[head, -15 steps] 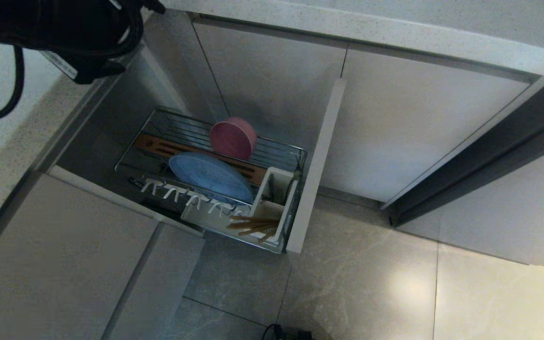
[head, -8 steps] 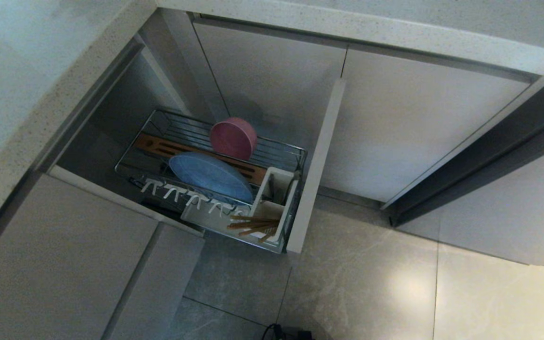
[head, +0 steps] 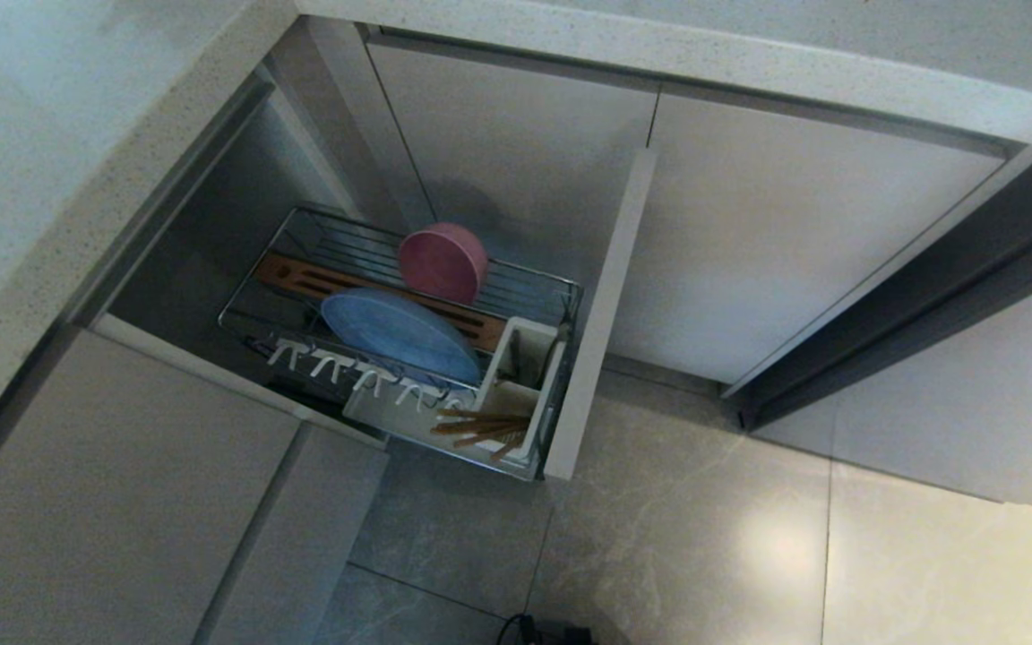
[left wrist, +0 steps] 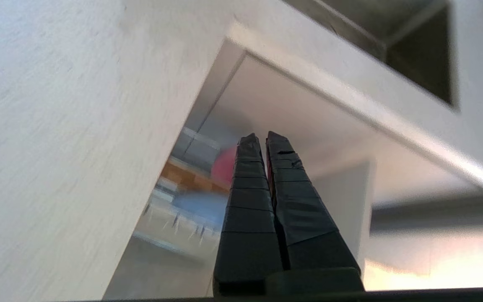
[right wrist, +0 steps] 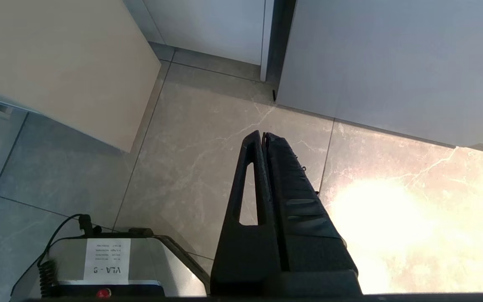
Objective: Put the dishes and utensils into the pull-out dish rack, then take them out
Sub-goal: Take the plate out of the cupboard
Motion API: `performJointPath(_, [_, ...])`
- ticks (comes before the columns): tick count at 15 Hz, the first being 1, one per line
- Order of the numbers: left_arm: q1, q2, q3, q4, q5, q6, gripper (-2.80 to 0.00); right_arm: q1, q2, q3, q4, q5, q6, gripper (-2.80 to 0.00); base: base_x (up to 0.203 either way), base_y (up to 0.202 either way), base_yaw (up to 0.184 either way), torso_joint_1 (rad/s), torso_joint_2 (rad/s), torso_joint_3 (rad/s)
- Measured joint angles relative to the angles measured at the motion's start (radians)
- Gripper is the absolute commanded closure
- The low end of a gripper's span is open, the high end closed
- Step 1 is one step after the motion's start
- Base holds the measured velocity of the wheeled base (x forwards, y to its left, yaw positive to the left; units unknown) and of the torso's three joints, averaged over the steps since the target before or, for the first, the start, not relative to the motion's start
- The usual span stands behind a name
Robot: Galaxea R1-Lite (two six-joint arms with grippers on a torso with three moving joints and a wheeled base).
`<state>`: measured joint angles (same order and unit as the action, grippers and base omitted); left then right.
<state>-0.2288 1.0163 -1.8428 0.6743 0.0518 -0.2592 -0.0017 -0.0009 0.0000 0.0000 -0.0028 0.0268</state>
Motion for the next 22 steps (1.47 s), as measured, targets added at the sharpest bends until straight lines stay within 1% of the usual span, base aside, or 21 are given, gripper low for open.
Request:
performJointPath(1, [0.042, -0.068, 0.053, 0.015, -0.076, 0.016, 0.00, 0.000, 0.000, 0.000, 0.000, 0.000, 0.000, 0.00, 0.000, 0.000, 0.000, 0.000, 0.00, 0.000])
performJointPath(2, [0.075, -0.137, 0.125, 0.023, -0.136, 0.041, 0.00, 0.000, 0.000, 0.000, 0.000, 0.000, 0.000, 0.00, 0.000, 0.000, 0.000, 0.000, 0.00, 0.000])
performJointPath(3, [0.106, -0.210, 0.208, 0.027, -0.180, 0.073, 0.00, 0.000, 0.000, 0.000, 0.000, 0.000, 0.000, 0.00, 0.000, 0.000, 0.000, 0.000, 0.00, 0.000])
performJointPath(4, [0.135, -0.288, 0.305, 0.027, -0.216, 0.109, 0.00, 0.000, 0.000, 0.000, 0.000, 0.000, 0.000, 0.00, 0.000, 0.000, 0.000, 0.000, 0.00, 0.000])
performJointPath(6, [0.182, -0.440, 0.521, -0.006, -0.252, 0.159, 0.00, 0.000, 0.000, 0.000, 0.000, 0.000, 0.000, 0.00, 0.000, 0.000, 0.000, 0.000, 0.00, 0.000])
performJointPath(8, [0.216, -0.577, 0.752, -0.081, -0.266, 0.187, 0.00, 0.000, 0.000, 0.000, 0.000, 0.000, 0.000, 0.00, 0.000, 0.000, 0.000, 0.000, 0.00, 0.000])
performJointPath(10, [0.237, -0.696, 0.956, -0.166, -0.269, 0.205, 0.00, 0.000, 0.000, 0.000, 0.000, 0.000, 0.000, 0.00, 0.000, 0.000, 0.000, 0.000, 0.00, 0.000])
performJointPath(11, [0.238, -0.744, 1.043, -0.206, -0.271, 0.228, 0.00, 0.000, 0.000, 0.000, 0.000, 0.000, 0.000, 0.00, 0.000, 0.000, 0.000, 0.000, 0.00, 0.000])
performJointPath(13, [0.235, -0.822, 1.202, -0.296, -0.271, 0.305, 0.00, 0.000, 0.000, 0.000, 0.000, 0.000, 0.000, 0.00, 0.000, 0.000, 0.000, 0.000, 0.00, 0.000])
performJointPath(14, [0.234, -0.861, 1.282, -0.349, -0.269, 0.327, 0.00, 0.000, 0.000, 0.000, 0.000, 0.000, 0.000, 0.00, 0.000, 0.000, 0.000, 0.000, 0.00, 0.000])
performJointPath(16, [0.231, -0.935, 1.407, -0.438, -0.263, 0.329, 0.00, 0.000, 0.000, 0.000, 0.000, 0.000, 0.000, 0.00, 0.000, 0.000, 0.000, 0.000, 0.00, 0.000])
performJointPath(18, [0.231, -0.980, 1.518, -0.497, -0.246, 0.303, 0.00, 0.000, 0.000, 0.000, 0.000, 0.000, 0.000, 0.00, 0.000, 0.000, 0.000, 0.000, 0.00, 0.000])
performJointPath(19, [0.230, -0.993, 1.569, -0.526, -0.231, 0.301, 0.00, 0.000, 0.000, 0.000, 0.000, 0.000, 0.000, 0.00, 0.000, 0.000, 0.000, 0.000, 0.00, 0.000])
performJointPath(22, [0.230, -1.013, 1.722, -0.644, -0.185, 0.321, 0.00, 0.000, 0.000, 0.000, 0.000, 0.000, 0.000, 0.00, 0.000, 0.000, 0.000, 0.000, 0.00, 0.000])
